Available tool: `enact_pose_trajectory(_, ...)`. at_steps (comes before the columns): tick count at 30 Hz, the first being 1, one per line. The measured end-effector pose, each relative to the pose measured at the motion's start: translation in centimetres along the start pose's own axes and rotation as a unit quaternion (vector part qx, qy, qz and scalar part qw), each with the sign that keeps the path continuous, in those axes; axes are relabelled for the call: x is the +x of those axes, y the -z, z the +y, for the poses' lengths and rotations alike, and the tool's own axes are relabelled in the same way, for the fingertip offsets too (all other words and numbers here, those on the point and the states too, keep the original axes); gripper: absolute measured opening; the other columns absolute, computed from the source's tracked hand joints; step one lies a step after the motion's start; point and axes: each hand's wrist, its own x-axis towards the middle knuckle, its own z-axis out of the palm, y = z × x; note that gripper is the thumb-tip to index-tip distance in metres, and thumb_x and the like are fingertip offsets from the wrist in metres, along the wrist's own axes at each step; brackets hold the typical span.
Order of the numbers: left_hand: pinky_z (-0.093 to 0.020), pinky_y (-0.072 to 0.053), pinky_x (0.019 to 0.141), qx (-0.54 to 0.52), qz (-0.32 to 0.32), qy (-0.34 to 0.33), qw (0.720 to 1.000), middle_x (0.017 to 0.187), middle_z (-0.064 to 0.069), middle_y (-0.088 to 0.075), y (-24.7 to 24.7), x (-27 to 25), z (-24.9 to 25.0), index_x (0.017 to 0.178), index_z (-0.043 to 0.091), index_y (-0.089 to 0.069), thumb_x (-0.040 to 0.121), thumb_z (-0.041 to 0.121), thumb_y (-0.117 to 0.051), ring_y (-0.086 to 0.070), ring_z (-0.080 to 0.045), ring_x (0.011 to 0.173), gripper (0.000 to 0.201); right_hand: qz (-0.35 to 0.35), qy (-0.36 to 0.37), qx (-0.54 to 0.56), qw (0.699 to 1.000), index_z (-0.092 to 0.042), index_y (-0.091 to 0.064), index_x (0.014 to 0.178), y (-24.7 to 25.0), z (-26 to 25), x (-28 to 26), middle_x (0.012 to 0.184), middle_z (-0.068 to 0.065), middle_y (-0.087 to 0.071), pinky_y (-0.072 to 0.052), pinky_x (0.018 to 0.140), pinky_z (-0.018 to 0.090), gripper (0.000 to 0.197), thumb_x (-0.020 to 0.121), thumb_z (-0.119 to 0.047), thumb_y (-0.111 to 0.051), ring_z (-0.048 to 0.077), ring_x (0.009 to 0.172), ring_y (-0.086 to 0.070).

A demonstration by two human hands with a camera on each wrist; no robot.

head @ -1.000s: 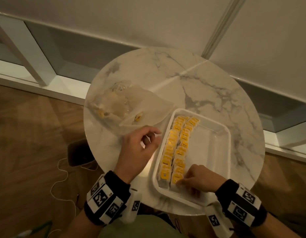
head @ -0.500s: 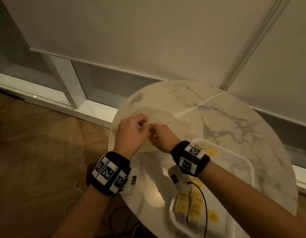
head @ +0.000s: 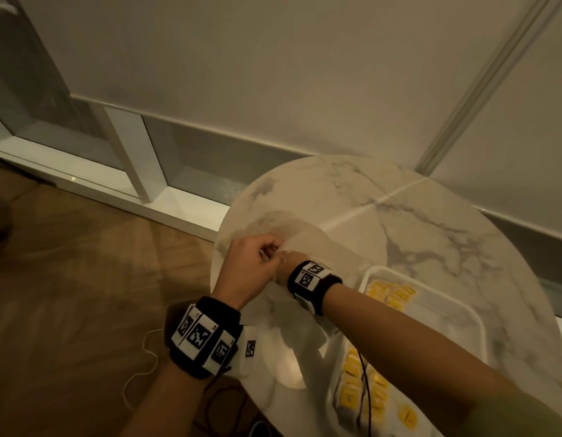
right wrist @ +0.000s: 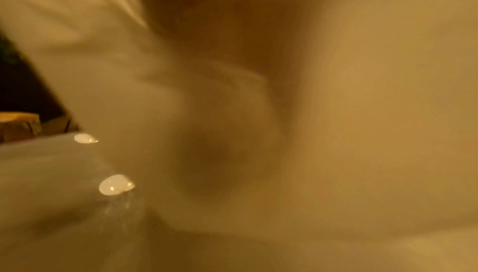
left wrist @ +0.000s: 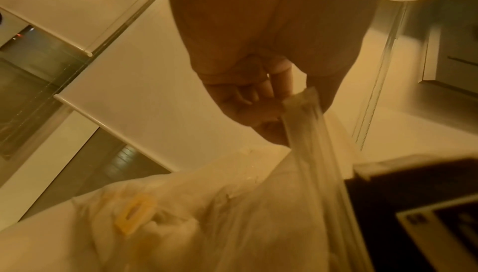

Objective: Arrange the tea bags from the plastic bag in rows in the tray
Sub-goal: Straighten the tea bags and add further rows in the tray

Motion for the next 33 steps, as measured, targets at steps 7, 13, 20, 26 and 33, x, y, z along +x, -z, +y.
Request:
enact_pose_trajectory(7, -0.014, -0.043, 0.055, -0.014, 0.009, 0.001, 1.000, 0.065, 0.009, -0.061, -0.1, 0.2, 0.2, 0.079, 0.021, -0.071, 0.085, 0.017, -0.075, -0.051, -0.001, 0.053, 0.008, -0.022, -0.028, 0.178, 0.983, 0.005, -0.043, 0.139, 1.2, 0.4, -0.8, 0.144, 0.023, -0.046, -0.037, 0.100, 0.023, 0.037, 0.102, -0.001, -0.039, 0.027, 0.131, -0.047)
enact_pose_trajectory(13, -0.017, -0.043, 0.056, -0.020, 0.019, -0.023, 0.999, 0.064, 0.007, -0.063, -0.1, 0.6, 0.8, 0.078, 0.017, -0.072, 0.084, 0.017, -0.074, -0.052, -0.001, 0.054, 0.006, 0.004, 0.011, 0.277, 0.961, -0.009, -0.052, 0.067, 1.9, 2.1, -1.3, 0.048, 0.000, -0.058, -0.045, 0.055, 0.029, 0.030, 0.094, 0.003, -0.052, 0.011, 0.045, -0.057)
enact_pose_trajectory(20, -0.016, -0.045, 0.055, -0.040, 0.061, -0.023, 0.997, 0.072, 0.011, -0.061, -0.6, 1.2, 1.3, 0.092, 0.021, -0.072, 0.082, 0.011, -0.071, -0.052, -0.004, 0.055, 0.014, 0.114, 0.069, 0.493, 0.860, -0.004, -0.070, 0.094, 1.9, 5.1, -4.5, 0.077, 0.004, -0.069, -0.054, 0.056, 0.024, 0.012, 0.082, -0.003, -0.075, 0.015, 0.063, -0.064)
enact_pose_trajectory(26, -0.028, -0.049, 0.057, -0.059, 0.075, -0.022, 0.995, 0.076, 0.004, -0.061, -1.5, 1.6, 1.7, 0.095, 0.025, -0.070, 0.082, 0.010, -0.073, -0.051, -0.009, 0.056, 0.020, 0.077, 0.038, 0.740, 0.667, 0.001, -0.066, 0.106, 1.3, 6.4, -5.4, 0.097, 0.015, -0.068, -0.058, 0.070, 0.031, 0.018, 0.089, -0.004, -0.066, 0.025, 0.080, -0.064)
enact_pose_trajectory(33, -0.021, -0.044, 0.057, -0.097, 0.082, -0.016, 0.992, 0.076, 0.003, -0.058, -3.0, 1.5, 1.8, 0.100, 0.022, -0.069, 0.080, 0.004, -0.074, -0.048, -0.007, 0.056, 0.027, 0.055, 0.038, 0.853, 0.518, 0.004, -0.063, 0.104, 0.8, 7.1, -6.5, 0.097, 0.015, -0.066, -0.055, 0.065, 0.022, 0.016, 0.093, -0.003, -0.055, 0.016, 0.074, -0.063)
